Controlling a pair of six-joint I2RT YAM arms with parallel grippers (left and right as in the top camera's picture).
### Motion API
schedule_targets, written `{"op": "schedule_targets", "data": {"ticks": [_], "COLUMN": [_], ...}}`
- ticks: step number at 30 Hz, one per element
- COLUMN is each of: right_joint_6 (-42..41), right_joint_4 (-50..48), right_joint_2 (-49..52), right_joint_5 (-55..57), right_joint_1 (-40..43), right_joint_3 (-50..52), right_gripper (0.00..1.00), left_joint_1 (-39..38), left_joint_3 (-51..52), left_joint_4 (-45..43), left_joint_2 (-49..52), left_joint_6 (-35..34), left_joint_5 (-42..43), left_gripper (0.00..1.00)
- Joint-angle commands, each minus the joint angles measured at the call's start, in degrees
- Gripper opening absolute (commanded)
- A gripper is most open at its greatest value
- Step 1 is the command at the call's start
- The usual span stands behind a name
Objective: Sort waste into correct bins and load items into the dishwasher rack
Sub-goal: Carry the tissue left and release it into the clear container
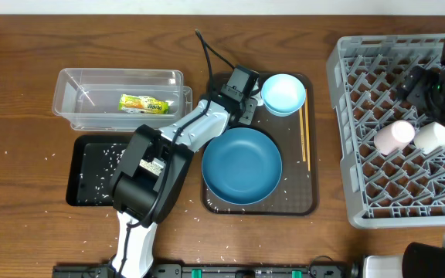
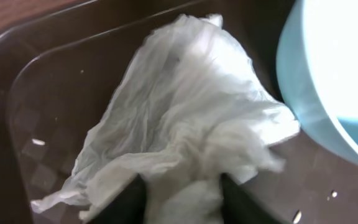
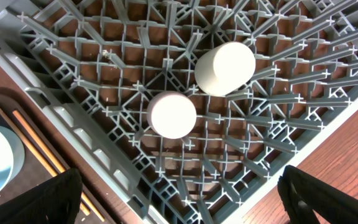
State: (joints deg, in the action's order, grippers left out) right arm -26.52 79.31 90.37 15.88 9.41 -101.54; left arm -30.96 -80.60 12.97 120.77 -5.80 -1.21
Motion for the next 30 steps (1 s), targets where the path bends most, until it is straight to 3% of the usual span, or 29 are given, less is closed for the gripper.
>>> {"op": "schedule_targets", "data": {"ticks": [1, 3, 5, 18, 24, 30], "right_joint_6": [0.0, 0.0, 0.0, 0.0, 0.0, 0.0], "right_joint_4": [0.0, 0.0, 0.0, 0.0, 0.0, 0.0], "right_joint_2": [0.0, 0.0, 0.0, 0.0, 0.0, 0.0], "right_joint_5": [0.4, 0.4, 0.4, 0.4, 0.4, 0.4], "right_joint_1": [0.3, 0.3, 0.3, 0.3, 0.3, 0.3], "right_joint_3": [-0.4, -0.4, -0.4, -0.4, -0.4, -0.4], "right_gripper": [0.99, 0.99, 0.99, 0.99, 0.99, 0.99], "left_joint_1": [0.1, 0.2, 0.3, 3.1, 7.7, 14.6], "left_joint_3": [0.2, 0.2, 0.2, 0.2, 0.2, 0.2], "left_joint_4": [-0.3, -0.6, -0.7, 0.3, 1.8, 5.8], "left_joint_2": [0.5, 0.1, -0.7, -18.3, -24.4, -28.2], "left_joint_6": [0.2, 0.2, 0.2, -5.7, -5.7, -11.0], "left_joint_5": [0.3, 0.3, 0.2, -4.3, -4.4, -4.4], "left_gripper": [0.25, 0.19, 0.06, 0.06, 0.06, 0.06]}}
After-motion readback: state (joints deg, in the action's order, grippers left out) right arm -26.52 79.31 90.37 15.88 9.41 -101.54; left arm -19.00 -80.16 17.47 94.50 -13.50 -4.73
